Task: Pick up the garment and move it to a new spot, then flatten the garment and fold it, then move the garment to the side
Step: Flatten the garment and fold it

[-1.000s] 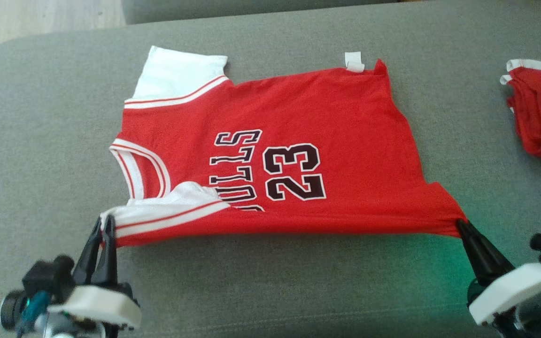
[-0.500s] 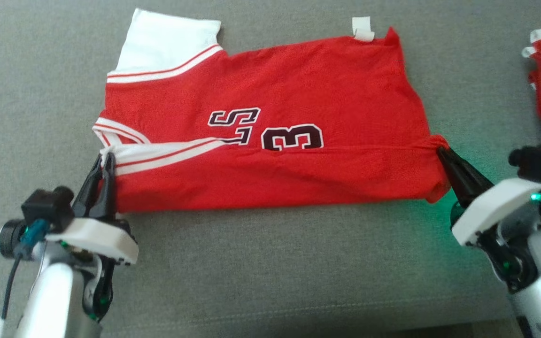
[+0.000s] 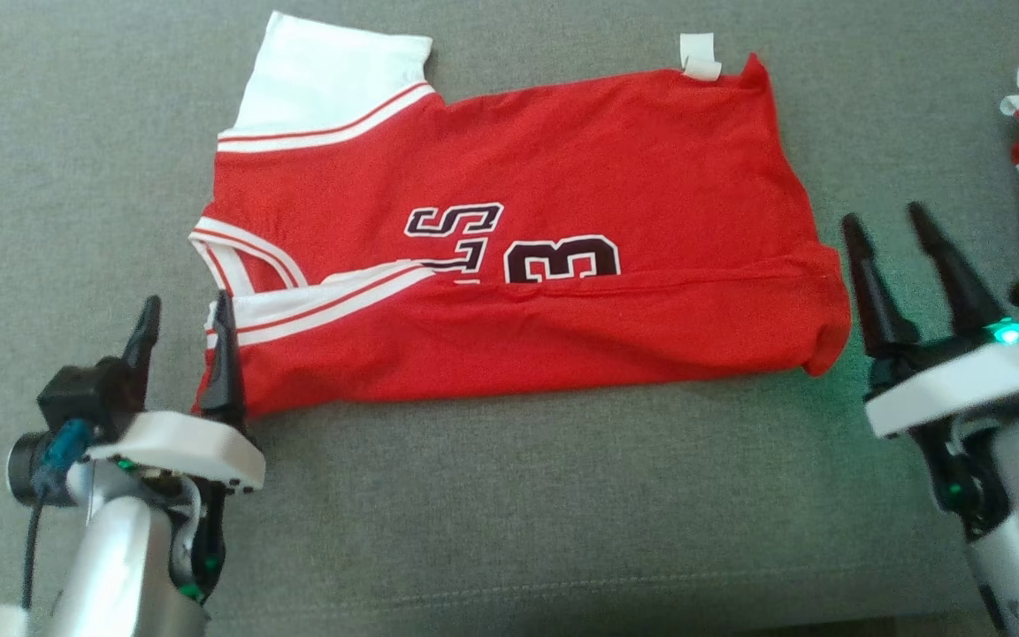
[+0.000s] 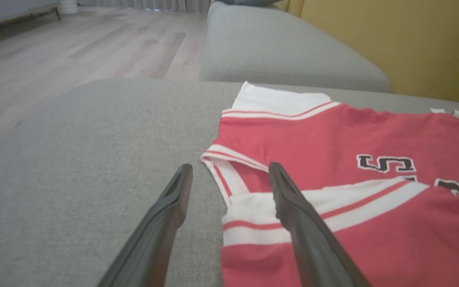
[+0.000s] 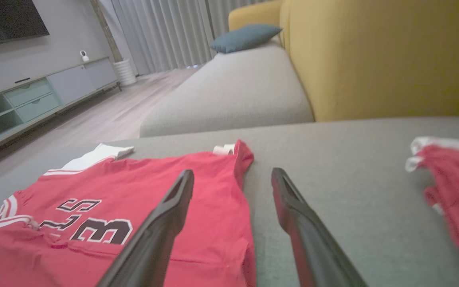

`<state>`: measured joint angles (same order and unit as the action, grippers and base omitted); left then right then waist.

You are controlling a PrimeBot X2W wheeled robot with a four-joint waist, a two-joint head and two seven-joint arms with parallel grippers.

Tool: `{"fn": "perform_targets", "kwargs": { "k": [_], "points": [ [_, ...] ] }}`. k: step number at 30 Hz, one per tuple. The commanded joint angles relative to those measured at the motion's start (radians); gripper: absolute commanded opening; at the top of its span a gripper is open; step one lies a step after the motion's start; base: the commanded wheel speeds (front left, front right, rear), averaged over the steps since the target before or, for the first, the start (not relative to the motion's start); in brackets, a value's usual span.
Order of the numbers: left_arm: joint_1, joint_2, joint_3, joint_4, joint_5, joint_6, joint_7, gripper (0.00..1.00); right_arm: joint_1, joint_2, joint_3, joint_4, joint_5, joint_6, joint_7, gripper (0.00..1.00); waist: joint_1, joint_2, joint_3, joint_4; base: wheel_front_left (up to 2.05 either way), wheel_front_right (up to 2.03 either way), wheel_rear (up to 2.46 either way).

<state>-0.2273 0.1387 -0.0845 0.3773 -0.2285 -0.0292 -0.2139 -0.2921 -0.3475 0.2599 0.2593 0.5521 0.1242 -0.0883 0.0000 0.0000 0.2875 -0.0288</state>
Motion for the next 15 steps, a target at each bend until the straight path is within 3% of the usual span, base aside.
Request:
{"fn": "perform_targets", "kwargs": {
  "k": [1,8,15],
  "points": [
    [0.009,0.004,0.044,-0.070,0.013,0.028,-0.029,1.00,0.033,-0.019,-0.019,-0.053,-0.060,0.007,-0.069,1.00,0.0000,0.0000,-0.013,0.000,0.00,0.00,0.00],
    [0.106,-0.022,0.033,-0.246,0.094,0.114,-0.047,1.00,0.168,0.062,-0.131,-0.170,-0.213,0.007,-0.125,1.00,0.0000,0.0000,-0.055,-0.006,0.00,0.00,0.00],
    [0.200,-0.038,0.008,-0.342,0.124,0.143,-0.048,1.00,0.275,0.135,-0.166,-0.254,-0.253,0.007,-0.074,1.00,0.0000,0.0000,-0.080,-0.016,0.00,0.00,0.00]
  ]
}}
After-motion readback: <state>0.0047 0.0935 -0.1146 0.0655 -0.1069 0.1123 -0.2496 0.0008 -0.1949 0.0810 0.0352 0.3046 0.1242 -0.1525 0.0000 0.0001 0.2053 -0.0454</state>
